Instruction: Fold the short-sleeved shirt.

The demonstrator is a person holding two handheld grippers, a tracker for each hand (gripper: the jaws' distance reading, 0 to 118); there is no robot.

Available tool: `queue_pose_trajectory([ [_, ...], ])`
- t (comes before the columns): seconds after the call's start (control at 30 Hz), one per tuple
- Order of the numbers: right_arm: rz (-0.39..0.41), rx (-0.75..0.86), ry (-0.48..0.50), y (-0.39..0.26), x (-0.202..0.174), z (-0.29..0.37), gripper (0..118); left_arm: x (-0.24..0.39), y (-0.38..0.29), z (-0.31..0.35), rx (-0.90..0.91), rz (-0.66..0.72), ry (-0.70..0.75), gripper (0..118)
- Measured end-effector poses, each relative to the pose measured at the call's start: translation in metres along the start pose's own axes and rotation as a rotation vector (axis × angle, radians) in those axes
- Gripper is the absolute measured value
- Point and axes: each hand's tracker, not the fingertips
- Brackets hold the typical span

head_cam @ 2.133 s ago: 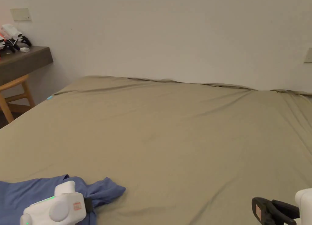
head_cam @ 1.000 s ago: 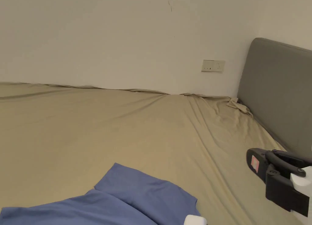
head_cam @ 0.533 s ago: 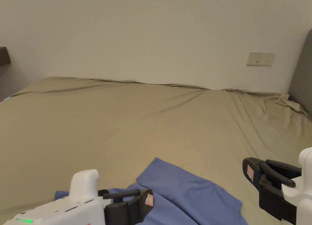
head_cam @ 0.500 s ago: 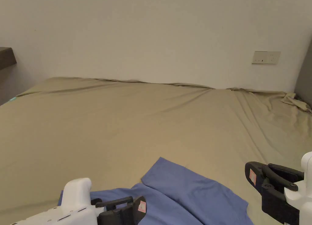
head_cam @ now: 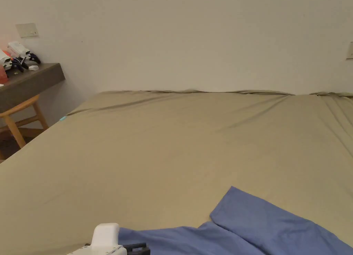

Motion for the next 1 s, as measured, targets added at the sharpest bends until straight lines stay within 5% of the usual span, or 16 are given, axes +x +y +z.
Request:
queue_pose_trajectory([
  [0.03,-0.005,-0.006,-0.009,-0.001,0.004,-0.001,2,-0.001,0.003,-0.019,0.054,0.039,-0.031,118],
  [0.13,-0.012,-0.031,-0.067,-0.007,0.015,-0.004,2,-0.004,0.002,-0.093,-0.159,-0.018,0.001,118],
  [0.27,-0.046,-0.085,-0.126,-0.018,0.031,-0.009,2,-0.007,0.007,-0.099,-0.215,-0.037,-0.006,117],
  [0.33,-0.059,-0.110,-0.151,-0.028,0.039,-0.012,2,-0.001,0.012,-0.083,-0.080,-0.050,-0.034,59],
  [0.37,-0.069,-0.125,-0.171,-0.033,0.044,-0.014,2,0.006,0.012,-0.074,-0.061,-0.072,-0.016,14],
  [0.4,-0.083,-0.148,-0.198,-0.038,0.047,-0.015,2,0.010,0.013,-0.065,-0.047,-0.083,-0.031,1],
  [0.6,-0.139,-0.206,-0.288,-0.056,0.075,-0.019,4,0.032,0.039,0.021,0.063,-0.018,-0.333,1],
  [0.63,-0.187,-0.227,-0.274,-0.060,0.080,-0.022,31,0.034,0.043,0.039,0.086,0.003,-0.383,1],
  [0.67,-0.239,-0.246,-0.240,-0.064,0.087,-0.026,86,0.034,0.047,0.055,0.113,0.011,-0.417,1],
  [0.7,-0.312,-0.258,-0.203,-0.071,0.095,-0.031,118,0.038,0.049,0.077,0.135,0.006,-0.448,1],
  [0.77,-0.478,-0.429,-0.121,-0.094,0.111,-0.050,118,0.044,0.049,0.109,0.148,0.023,-0.473,1],
  [0.83,-0.618,-0.438,-0.078,-0.131,0.117,-0.070,116,0.039,0.053,0.126,0.151,0.025,-0.469,1],
  [1.0,-0.774,-0.495,-0.271,-0.137,0.139,-0.071,114,0.033,0.054,0.147,0.164,-0.025,-0.446,1],
])
